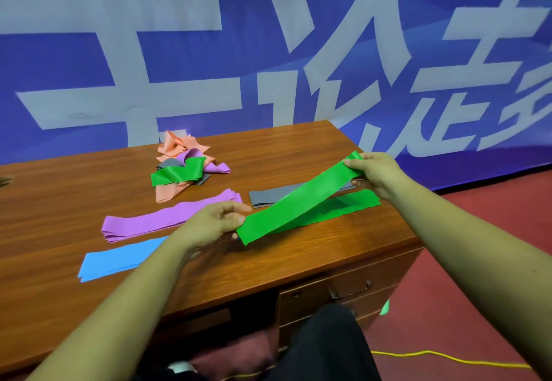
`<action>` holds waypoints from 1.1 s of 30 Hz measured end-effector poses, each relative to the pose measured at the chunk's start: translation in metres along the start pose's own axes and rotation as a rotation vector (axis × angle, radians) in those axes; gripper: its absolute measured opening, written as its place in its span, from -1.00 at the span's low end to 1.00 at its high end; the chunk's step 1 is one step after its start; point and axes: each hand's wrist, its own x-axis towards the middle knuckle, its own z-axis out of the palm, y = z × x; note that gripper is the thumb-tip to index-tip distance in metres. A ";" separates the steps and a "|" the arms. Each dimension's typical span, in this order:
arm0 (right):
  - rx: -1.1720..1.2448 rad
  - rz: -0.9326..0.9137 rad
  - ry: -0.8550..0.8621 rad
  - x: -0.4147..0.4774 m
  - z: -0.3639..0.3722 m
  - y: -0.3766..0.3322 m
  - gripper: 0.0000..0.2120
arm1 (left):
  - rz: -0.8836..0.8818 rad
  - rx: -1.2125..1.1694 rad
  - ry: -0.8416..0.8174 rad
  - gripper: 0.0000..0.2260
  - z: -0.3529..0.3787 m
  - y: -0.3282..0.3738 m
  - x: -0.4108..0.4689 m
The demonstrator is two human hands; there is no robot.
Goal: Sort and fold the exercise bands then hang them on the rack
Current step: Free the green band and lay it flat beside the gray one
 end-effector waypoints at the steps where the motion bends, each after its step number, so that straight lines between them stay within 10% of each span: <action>1: 0.002 0.003 -0.001 0.000 -0.002 0.001 -0.70 | -0.012 0.066 -0.005 -0.80 0.004 -0.002 0.003; 13: -0.269 -0.001 0.197 0.019 -0.038 0.046 -0.86 | 0.195 0.585 0.415 -0.86 0.045 0.009 0.043; 33: -0.531 -0.318 0.400 0.051 -0.034 0.102 -0.87 | 0.254 0.744 0.491 -0.76 0.077 -0.022 0.063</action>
